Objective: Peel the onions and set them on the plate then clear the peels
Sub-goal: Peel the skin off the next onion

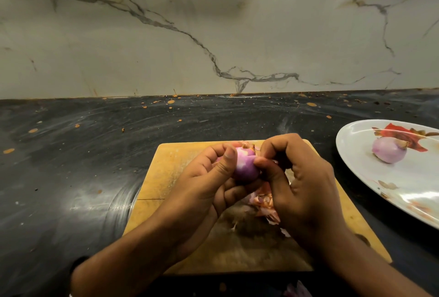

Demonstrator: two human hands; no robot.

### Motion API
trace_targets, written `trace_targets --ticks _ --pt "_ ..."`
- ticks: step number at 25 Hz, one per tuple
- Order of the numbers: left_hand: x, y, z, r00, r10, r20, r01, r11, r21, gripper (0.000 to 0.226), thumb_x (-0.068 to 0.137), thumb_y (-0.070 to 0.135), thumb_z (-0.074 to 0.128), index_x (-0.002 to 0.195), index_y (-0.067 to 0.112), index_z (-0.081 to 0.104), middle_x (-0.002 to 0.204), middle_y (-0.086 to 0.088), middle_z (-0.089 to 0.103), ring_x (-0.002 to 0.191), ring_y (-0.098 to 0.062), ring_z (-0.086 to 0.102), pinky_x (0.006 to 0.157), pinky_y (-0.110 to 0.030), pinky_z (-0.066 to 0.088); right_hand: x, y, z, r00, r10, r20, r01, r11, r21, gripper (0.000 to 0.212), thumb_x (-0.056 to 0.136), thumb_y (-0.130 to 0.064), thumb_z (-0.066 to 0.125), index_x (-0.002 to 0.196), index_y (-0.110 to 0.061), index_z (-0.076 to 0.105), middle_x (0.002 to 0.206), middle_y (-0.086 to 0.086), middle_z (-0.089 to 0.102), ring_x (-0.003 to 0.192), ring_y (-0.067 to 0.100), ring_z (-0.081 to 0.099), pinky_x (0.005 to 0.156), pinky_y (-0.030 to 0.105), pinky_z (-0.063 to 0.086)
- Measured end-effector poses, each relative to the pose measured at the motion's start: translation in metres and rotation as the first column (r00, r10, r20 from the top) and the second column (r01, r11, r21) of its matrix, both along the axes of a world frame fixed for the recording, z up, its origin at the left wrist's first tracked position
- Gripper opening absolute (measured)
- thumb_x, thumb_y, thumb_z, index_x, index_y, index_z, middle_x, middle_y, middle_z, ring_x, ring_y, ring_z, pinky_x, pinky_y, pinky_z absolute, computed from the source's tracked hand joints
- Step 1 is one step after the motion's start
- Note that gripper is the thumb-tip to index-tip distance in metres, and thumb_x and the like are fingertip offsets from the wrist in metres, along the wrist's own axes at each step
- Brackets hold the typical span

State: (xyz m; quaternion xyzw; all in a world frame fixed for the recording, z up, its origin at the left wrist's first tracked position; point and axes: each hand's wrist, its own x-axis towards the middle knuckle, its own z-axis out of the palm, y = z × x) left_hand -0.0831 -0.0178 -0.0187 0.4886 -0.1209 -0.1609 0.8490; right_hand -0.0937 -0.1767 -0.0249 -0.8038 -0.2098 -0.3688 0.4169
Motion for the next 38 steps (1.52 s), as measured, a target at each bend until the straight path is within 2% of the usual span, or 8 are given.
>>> trace_targets --ticks 5,11,16,22,24,27,33,38 --pt "0.0 0.001 0.003 0.998 0.05 0.024 -0.05 0.998 0.024 0.044 0.077 0.027 0.062 0.115 0.006 0.059 0.101 -0.013 0.074 0.079 -0.017 0.072 0.067 -0.023 0.061 0.001 -0.002 0.003 0.951 0.18 -0.25 -0.143 0.977 0.159 0.04 0.066 -0.054 0.081 0.092 -0.031 0.062 0.091 -0.013 0.066 0.088 0.008 0.065 0.066 0.017 0.055" --pt "0.001 0.001 0.0 0.998 0.045 0.045 -0.047 0.998 0.041 0.042 0.077 0.027 0.062 0.115 0.007 0.06 0.104 -0.013 0.073 0.085 -0.019 0.072 0.075 -0.027 0.062 0.001 -0.006 0.006 0.933 0.235 -0.273 -0.188 0.964 0.187 0.019 0.07 -0.029 0.08 0.079 -0.028 0.063 0.081 -0.014 0.067 0.078 0.008 0.064 0.065 0.013 0.05" --pt "0.0 0.001 0.001 0.998 0.053 0.039 -0.055 0.997 0.059 0.051 0.075 0.032 0.065 0.119 0.006 0.059 0.112 -0.016 0.072 0.095 -0.025 0.07 0.087 -0.036 0.058 0.004 -0.005 0.004 0.962 0.163 -0.219 -0.145 0.985 0.099 0.018 0.08 -0.016 0.067 0.077 -0.031 0.058 0.076 -0.015 0.063 0.078 0.006 0.061 0.065 0.01 0.046" --pt "0.0 0.001 0.004 0.999 0.001 -0.032 -0.001 1.0 -0.009 0.055 0.084 0.036 0.065 0.126 0.003 0.056 0.122 -0.022 0.067 0.105 -0.028 0.069 0.087 -0.033 0.059 0.004 0.0 -0.002 0.997 -0.02 0.069 0.027 0.994 -0.104 0.013 0.081 -0.004 0.067 0.081 -0.013 0.057 0.081 -0.006 0.054 0.073 0.005 0.046 0.063 0.014 0.042" --pt "-0.001 0.001 0.004 0.999 -0.015 -0.043 0.014 1.0 -0.025 0.058 0.081 0.036 0.065 0.127 0.003 0.055 0.123 -0.022 0.066 0.105 -0.026 0.069 0.086 -0.031 0.06 0.003 0.0 -0.002 0.999 0.013 0.051 -0.01 0.998 -0.062 0.007 0.086 -0.018 0.065 0.086 -0.017 0.058 0.082 -0.008 0.055 0.075 0.006 0.05 0.064 0.016 0.045" --pt "-0.001 0.002 0.006 0.999 0.012 -0.039 -0.014 0.999 -0.035 0.048 0.083 0.033 0.068 0.122 0.007 0.055 0.115 -0.018 0.07 0.089 -0.02 0.072 0.072 -0.024 0.061 0.003 -0.002 0.0 0.996 0.07 -0.048 -0.07 0.997 0.013 0.02 0.082 -0.038 0.067 0.094 -0.024 0.059 0.088 -0.011 0.06 0.084 0.008 0.059 0.067 0.018 0.051" --pt "-0.001 0.001 0.005 0.999 0.041 -0.003 -0.041 0.999 -0.023 0.046 0.077 0.028 0.063 0.118 0.008 0.055 0.111 -0.016 0.071 0.087 -0.02 0.072 0.067 -0.02 0.059 0.005 -0.004 -0.003 0.999 0.029 -0.012 -0.03 0.997 -0.075 0.019 0.074 -0.015 0.08 0.085 -0.014 0.064 0.083 -0.005 0.063 0.077 0.01 0.059 0.064 0.026 0.05" --pt "-0.001 0.0 0.004 0.998 0.057 -0.012 -0.058 0.998 -0.03 0.045 0.074 0.027 0.065 0.115 0.011 0.057 0.104 -0.015 0.071 0.08 -0.018 0.071 0.064 -0.02 0.058 0.003 -0.004 -0.002 0.999 0.047 -0.017 -0.048 0.997 -0.06 0.016 0.076 -0.018 0.078 0.078 -0.011 0.064 0.077 -0.002 0.062 0.072 0.016 0.058 0.062 0.029 0.048"
